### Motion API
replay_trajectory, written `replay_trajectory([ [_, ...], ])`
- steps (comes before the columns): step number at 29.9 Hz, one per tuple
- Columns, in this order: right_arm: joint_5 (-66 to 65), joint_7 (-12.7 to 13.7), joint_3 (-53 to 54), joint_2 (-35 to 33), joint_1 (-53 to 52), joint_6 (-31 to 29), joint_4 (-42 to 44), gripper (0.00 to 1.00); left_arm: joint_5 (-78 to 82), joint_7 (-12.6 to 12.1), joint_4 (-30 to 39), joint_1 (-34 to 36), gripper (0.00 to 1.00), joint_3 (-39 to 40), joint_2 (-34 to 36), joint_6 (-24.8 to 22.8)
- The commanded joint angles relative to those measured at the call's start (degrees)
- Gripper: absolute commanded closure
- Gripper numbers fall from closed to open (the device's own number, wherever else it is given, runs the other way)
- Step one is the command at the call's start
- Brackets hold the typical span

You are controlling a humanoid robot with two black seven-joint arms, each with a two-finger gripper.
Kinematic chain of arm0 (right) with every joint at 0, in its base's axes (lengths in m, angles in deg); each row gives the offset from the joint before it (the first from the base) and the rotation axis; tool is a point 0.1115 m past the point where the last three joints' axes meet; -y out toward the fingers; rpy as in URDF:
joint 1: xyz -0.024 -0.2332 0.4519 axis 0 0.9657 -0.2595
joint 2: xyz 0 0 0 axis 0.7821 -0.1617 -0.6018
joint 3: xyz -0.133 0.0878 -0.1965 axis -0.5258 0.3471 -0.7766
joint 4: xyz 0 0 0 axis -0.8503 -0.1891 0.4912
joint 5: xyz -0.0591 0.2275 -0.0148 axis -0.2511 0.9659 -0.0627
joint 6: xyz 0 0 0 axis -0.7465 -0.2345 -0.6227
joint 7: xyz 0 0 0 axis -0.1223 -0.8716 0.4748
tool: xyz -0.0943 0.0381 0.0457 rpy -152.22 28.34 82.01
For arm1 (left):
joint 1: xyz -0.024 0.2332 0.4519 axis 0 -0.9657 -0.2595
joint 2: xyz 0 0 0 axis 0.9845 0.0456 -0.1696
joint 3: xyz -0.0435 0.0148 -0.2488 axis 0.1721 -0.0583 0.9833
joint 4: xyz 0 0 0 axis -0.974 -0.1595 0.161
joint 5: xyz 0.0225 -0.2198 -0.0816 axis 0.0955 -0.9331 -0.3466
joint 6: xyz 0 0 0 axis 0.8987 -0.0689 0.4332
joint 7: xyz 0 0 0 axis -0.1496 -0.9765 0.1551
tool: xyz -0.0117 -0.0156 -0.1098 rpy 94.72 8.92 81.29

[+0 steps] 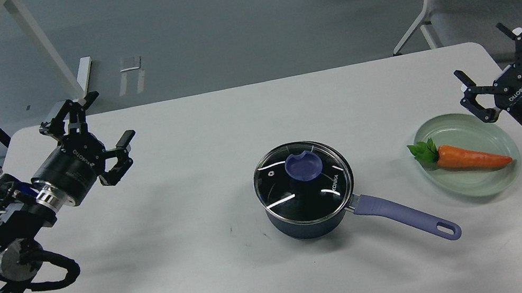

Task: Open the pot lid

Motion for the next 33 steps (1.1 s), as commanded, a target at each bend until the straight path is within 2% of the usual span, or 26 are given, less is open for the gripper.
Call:
replay_trajectory([
  [1, 0.0, 0.0, 0.1, 0.2, -0.3, 0.3, 0.0, 0.00, 0.2, -0.2, 0.1, -0.9, 0.01, 1.1, -0.1, 0.2],
  [7, -1.3, 0.0, 0.1, -0.7, -1.1, 0.3, -0.5, 0.00, 0.3, -0.5, -1.1, -0.8, 0.01, 0.8, 0.8, 0.4],
  [10, -3.7, 0.0, 0.1, -3.9, -1.3, 0.1, -2.2, 0.00, 0.3, -0.4, -2.4, -0.4, 0.01, 0.6, 2.0, -0.2],
  [16, -19.6, 0.0, 0.3, -14.3, -5.5, 0.3, -12.4, 0.00, 0.2, 0.2, -2.7, -0.2, 0.01, 1.2, 3.1, -0.3],
  [22, -37.3, 0.0, -0.4, -21.2, -17.6, 0.4, -19.7, 0.00, 0.3, 0.2, -2.3, 0.5, 0.01, 1.0, 3.1, -0.1],
  [26, -53.6, 0.0, -7.6, -20.9, -29.0, 0.3, -22.0, 0.00, 0.7, 0.3, -1.7, 0.6, 0.01, 1.0, 3.2, 0.3],
  [33, -71.6, 0.0, -32.0, -17.6, -50.5, 0.7, -27.7, 0.00, 0.8, 0.3, -1.4, 0.9, 0.01, 1.2, 3.3, 0.5],
])
